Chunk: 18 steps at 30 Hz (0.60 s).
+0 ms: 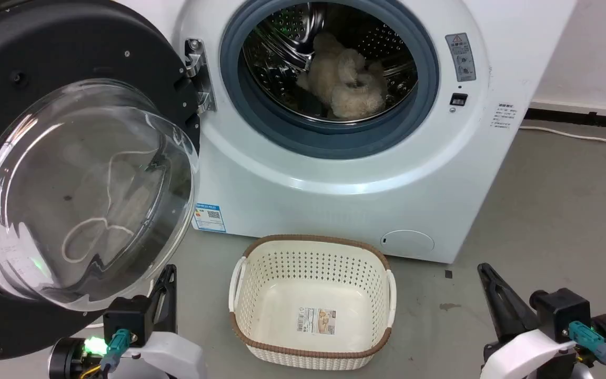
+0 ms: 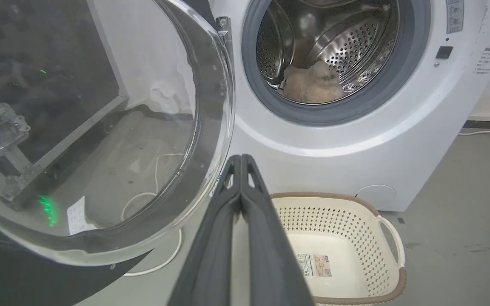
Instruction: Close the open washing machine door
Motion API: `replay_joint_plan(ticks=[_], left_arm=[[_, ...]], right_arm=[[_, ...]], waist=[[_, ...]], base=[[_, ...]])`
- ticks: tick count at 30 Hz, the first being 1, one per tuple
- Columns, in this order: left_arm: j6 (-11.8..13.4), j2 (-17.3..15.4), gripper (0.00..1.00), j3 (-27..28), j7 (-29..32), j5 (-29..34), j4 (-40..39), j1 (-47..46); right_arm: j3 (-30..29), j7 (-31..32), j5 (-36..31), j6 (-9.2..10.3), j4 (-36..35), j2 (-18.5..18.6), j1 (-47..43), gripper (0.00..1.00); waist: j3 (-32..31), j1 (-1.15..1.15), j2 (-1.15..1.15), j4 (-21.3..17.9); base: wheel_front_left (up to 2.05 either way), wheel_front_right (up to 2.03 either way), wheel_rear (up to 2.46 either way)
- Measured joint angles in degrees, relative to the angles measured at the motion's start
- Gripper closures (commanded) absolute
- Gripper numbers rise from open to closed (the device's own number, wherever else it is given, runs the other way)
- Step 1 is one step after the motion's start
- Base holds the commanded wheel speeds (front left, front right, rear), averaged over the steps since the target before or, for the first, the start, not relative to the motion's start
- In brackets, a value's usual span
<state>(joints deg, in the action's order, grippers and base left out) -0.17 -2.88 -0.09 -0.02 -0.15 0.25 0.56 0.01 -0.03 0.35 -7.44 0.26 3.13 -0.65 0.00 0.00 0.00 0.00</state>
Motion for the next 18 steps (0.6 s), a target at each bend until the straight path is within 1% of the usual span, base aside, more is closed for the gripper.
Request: replay_joint_plan(ticks=[18], left_arm=[[0.0,0.0,1.0,0.0,0.0,0.0,0.0,0.0]], right_arm=[[0.0,0.0,0.0,0.0,0.0,0.0,0.0,1.0]], waist=[[0.0,0.0,0.0,0.0]], base=[[0.0,0.0,0.0]])
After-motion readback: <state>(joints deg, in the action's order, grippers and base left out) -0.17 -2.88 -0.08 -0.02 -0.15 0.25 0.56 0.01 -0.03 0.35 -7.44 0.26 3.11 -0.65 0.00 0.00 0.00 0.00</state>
